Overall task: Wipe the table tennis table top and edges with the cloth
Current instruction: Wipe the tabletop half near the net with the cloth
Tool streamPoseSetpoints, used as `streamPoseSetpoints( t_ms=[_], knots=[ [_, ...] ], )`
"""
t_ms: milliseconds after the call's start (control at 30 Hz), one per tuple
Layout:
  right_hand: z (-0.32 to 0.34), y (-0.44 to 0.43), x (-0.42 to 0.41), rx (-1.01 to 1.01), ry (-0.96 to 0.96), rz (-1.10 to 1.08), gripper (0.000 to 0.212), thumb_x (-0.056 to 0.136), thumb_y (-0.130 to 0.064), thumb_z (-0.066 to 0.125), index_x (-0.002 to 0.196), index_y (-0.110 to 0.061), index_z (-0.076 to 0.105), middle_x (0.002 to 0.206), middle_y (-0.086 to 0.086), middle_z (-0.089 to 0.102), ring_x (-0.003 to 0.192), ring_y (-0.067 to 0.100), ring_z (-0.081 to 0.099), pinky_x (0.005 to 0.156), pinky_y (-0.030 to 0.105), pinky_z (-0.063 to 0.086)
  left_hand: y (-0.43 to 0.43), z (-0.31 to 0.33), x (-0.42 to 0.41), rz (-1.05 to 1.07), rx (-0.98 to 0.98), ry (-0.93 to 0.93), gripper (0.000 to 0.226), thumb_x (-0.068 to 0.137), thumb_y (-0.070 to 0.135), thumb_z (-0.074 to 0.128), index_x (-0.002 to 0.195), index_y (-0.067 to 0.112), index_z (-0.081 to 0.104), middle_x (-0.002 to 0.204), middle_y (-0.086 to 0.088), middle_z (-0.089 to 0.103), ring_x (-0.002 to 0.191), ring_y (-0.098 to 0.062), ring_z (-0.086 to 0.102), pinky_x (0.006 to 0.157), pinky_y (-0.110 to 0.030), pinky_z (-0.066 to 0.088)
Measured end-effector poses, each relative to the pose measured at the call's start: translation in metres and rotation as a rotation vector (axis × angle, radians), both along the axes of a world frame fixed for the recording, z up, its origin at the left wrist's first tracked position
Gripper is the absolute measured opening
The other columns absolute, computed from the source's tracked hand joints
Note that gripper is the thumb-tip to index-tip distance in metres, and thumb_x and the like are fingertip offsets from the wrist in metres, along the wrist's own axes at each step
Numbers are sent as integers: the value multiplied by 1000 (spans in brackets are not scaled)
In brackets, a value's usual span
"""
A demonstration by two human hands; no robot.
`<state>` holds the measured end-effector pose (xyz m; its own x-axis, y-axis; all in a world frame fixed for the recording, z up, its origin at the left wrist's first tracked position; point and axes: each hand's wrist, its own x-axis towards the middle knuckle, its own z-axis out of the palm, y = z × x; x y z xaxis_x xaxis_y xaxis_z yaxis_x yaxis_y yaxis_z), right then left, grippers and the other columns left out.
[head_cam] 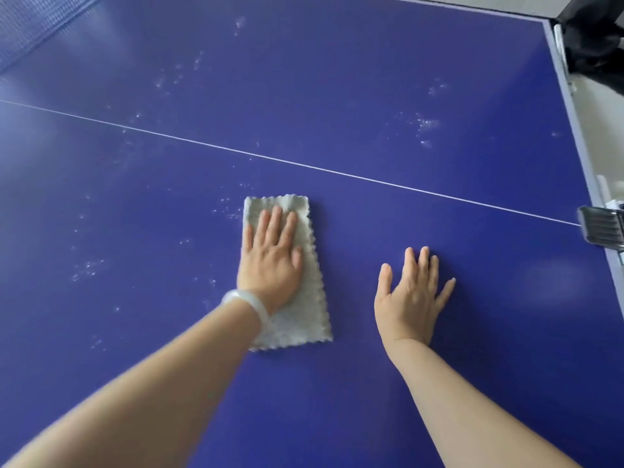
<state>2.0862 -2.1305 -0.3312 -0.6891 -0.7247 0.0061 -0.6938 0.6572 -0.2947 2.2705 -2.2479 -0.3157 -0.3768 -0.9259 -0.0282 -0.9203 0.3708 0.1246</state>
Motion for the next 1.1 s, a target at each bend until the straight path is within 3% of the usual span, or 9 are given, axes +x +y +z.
streamPoseSetpoints(
  t_ms=[133,267,467,600,700,833,967,1100],
  knots=[
    [2,1,0,-31,-37,2,62,103,-48,34,155,-15,33,165,6,22,154,21,12,124,53,-4,122,-10,-28,-337,1,94,64,98,38,34,158,18,20,165,-6,13,153,-25,-1,122,-51,6],
    [0,0,-1,-27,-26,18,63,102,-50,31,156,-16,32,166,6,21,154,21,11,123,53,-5,168,-12,32,-547,66,49,70,96,43,43,158,25,18,166,1,8,153,-20,5,121,-47,9],
    [3,3,-1,70,-5,98,65,103,-48,32,158,-14,25,167,8,15,155,23,7,123,56,-6,133,-5,45,-261,82,34,66,100,44,31,159,29,6,166,8,0,152,-11,-8,123,-44,6],
    [9,41,30,68,-23,313,63,106,-38,35,157,-5,21,166,13,16,154,26,14,124,53,4,133,-9,45,-270,64,37,65,100,45,29,159,28,7,166,7,2,152,-10,-8,123,-44,6],
    [3,114,76,42,21,374,66,105,-43,20,153,1,31,161,16,28,150,29,27,122,53,17,133,-8,47,-279,58,53,64,100,45,27,159,28,8,166,7,3,152,-10,-9,123,-43,4],
    [-2,155,93,85,77,381,72,105,-45,5,151,1,36,160,15,30,149,27,30,120,53,23,131,-11,48,-302,68,73,64,100,46,23,159,28,7,166,6,2,152,-11,-11,123,-45,4],
    [2,149,95,54,78,361,65,103,-42,18,150,-2,39,160,13,32,149,25,30,120,53,23,80,-7,78,-476,40,-30,63,100,45,26,158,27,14,166,1,8,153,-19,0,124,-45,2],
    [2,151,95,63,77,358,65,101,-42,22,153,-6,35,162,10,29,151,22,24,123,51,20,54,-2,114,-118,34,-17,60,103,40,28,159,24,11,166,-2,4,153,-22,-4,123,-45,-2]
  ],
)
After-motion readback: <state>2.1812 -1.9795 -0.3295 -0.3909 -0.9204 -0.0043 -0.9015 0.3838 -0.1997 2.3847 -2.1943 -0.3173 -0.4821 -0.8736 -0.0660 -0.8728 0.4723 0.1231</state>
